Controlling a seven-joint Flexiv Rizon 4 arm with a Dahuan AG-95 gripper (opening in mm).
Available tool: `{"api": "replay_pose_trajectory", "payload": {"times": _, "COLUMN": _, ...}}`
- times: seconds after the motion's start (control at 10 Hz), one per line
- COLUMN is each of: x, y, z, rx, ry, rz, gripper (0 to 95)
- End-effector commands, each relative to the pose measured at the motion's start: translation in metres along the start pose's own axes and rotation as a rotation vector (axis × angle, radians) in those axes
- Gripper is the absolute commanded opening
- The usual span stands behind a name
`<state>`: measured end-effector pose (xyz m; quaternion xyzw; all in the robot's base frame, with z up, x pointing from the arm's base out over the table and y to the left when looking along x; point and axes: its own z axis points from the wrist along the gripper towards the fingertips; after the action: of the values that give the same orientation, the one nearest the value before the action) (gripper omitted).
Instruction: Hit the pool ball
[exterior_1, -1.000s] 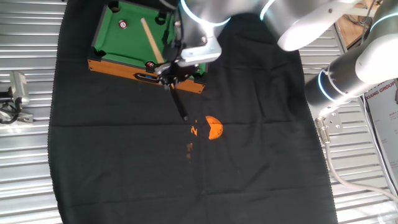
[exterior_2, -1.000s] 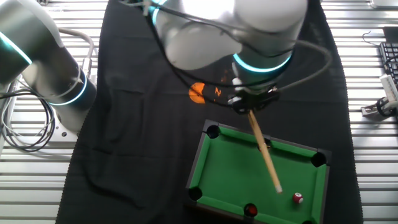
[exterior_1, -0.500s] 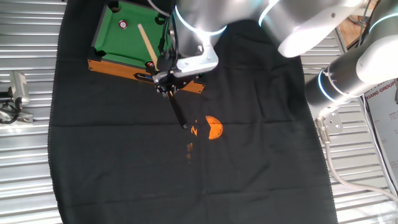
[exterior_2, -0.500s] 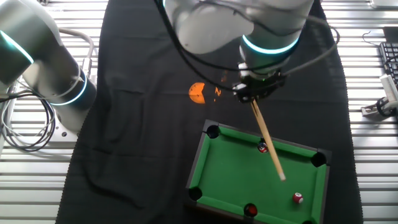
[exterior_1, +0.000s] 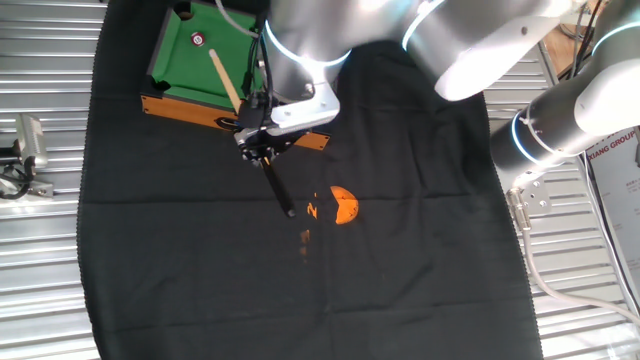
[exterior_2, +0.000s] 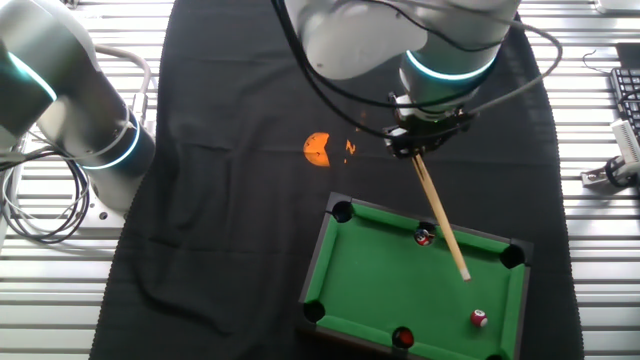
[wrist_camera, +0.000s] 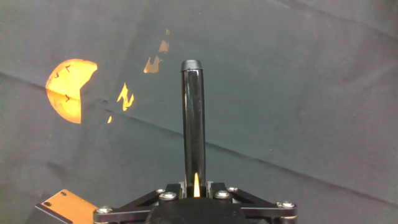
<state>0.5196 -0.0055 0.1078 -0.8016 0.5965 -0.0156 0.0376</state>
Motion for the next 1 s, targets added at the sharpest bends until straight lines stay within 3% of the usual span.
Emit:
{"api": "replay_pose_trajectory", "payload": {"times": 0.1, "x": -0.0007, "y": -0.0062, "z": -0.0016, "rx": 0.001, "ry": -0.019, "rz": -0.004, "gripper": 0.0}}
{"api": "replay_pose_trajectory", "payload": {"times": 0.8, "x": -0.0078, "y": -0.0140, "z": -0.0048, "rx": 0.009, "ry": -0.067, "rz": 0.016, "gripper": 0.0}}
{"api": "replay_pose_trajectory", "payload": {"times": 1.0, "x": -0.0079, "y": -0.0141, "z": -0.0058, "rx": 0.008, "ry": -0.062, "rz": 0.019, "gripper": 0.0}}
